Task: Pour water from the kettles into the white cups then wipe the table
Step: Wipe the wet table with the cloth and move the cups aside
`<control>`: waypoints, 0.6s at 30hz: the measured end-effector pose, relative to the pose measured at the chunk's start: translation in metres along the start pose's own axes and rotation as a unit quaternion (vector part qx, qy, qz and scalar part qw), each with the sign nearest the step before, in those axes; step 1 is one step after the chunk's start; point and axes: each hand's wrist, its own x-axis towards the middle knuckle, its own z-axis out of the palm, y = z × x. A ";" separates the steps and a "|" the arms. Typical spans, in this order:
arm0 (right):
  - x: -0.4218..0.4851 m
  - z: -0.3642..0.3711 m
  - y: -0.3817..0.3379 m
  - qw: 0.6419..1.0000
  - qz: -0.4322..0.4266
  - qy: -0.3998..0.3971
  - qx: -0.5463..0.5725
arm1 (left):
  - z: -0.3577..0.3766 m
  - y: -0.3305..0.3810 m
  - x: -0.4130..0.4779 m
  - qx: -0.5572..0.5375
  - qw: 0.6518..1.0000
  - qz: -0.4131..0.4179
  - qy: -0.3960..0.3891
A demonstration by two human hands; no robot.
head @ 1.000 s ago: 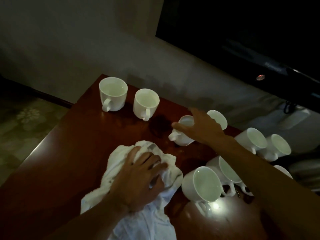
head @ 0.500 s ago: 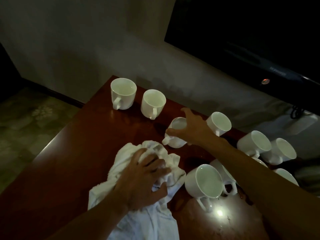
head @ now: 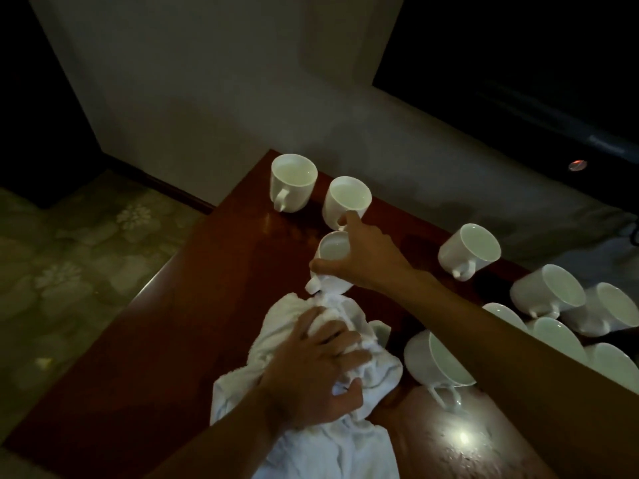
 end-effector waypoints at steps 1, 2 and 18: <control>0.001 0.003 -0.005 1.000 -0.004 0.002 0.005 | -0.001 0.000 -0.002 0.001 1.000 -0.002 -0.002; 0.002 0.005 -0.010 1.000 -0.010 0.004 0.011 | -0.001 0.001 -0.003 0.001 1.000 -0.002 0.000; 0.032 0.025 -0.082 0.995 -0.100 0.013 0.022 | -0.004 0.002 -0.006 0.010 1.000 0.003 -0.004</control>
